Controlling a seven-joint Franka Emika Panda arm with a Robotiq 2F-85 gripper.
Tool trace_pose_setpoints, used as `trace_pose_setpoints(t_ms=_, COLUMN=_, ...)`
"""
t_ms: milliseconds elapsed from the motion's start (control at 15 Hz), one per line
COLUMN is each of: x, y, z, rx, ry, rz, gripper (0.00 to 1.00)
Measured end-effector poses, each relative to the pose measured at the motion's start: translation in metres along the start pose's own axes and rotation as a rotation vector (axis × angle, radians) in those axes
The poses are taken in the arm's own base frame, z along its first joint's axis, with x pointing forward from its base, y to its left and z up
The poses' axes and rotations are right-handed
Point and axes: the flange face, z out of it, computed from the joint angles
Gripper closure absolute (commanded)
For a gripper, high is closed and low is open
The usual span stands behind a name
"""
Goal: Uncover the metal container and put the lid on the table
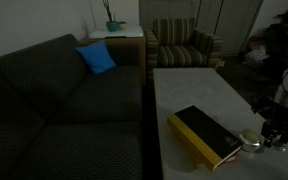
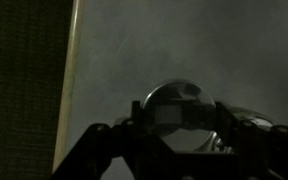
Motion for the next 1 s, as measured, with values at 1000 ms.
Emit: trace_pose_setpoints(t_ms=1000, x=0.032, y=0.024, z=0.008, rx=0.04, ry=-0.087, rz=0.34, gripper=0.55)
